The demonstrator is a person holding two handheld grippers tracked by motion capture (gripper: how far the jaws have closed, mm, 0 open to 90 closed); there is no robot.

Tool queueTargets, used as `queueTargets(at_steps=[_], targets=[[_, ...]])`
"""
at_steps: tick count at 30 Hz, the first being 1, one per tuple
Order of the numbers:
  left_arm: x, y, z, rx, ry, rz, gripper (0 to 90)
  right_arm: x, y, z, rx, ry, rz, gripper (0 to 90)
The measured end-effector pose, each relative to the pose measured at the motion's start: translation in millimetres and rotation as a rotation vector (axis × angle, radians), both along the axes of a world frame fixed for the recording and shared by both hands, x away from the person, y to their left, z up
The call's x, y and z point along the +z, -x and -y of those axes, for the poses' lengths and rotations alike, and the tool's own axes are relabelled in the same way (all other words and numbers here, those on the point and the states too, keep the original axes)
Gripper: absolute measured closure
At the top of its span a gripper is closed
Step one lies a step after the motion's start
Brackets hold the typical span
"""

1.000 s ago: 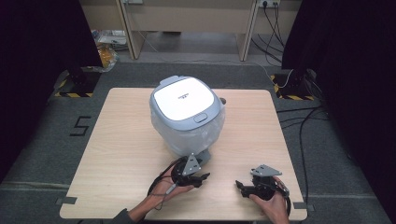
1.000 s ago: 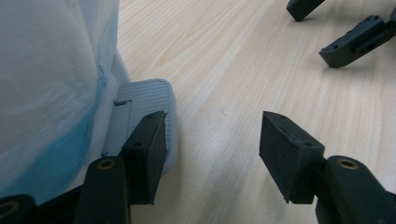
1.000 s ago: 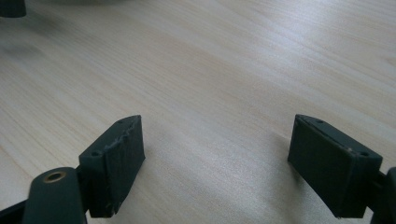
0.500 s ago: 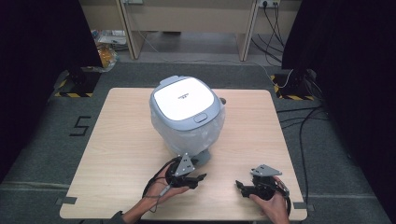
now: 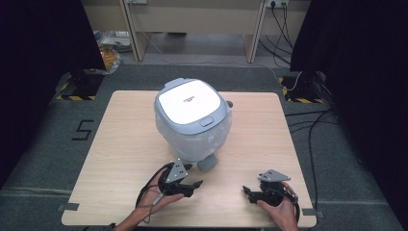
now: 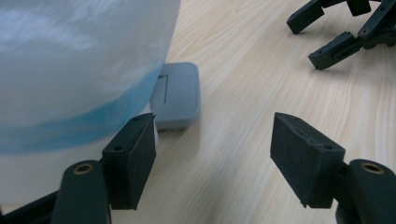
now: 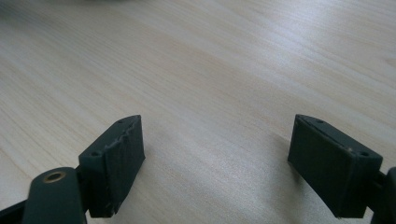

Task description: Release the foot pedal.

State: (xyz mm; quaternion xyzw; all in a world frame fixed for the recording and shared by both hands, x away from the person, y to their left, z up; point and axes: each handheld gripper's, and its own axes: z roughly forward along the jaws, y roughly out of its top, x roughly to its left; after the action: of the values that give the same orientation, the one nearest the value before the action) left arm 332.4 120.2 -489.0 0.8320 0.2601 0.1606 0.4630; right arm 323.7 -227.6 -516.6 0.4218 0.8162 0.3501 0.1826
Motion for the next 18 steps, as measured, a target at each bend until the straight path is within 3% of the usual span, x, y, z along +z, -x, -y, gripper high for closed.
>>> queueTargets(at_steps=[8,18], targets=[[-3.2,-2.0,-15.9,0.038,0.011,-0.021,24.1,0.0,-0.1,0.0,0.0,0.0,0.0,18.2],[-5.5,0.0,-38.3,0.083,0.019,-0.019,21.9,0.0,-0.1,0.0,0.0,0.0,0.0,18.2]])
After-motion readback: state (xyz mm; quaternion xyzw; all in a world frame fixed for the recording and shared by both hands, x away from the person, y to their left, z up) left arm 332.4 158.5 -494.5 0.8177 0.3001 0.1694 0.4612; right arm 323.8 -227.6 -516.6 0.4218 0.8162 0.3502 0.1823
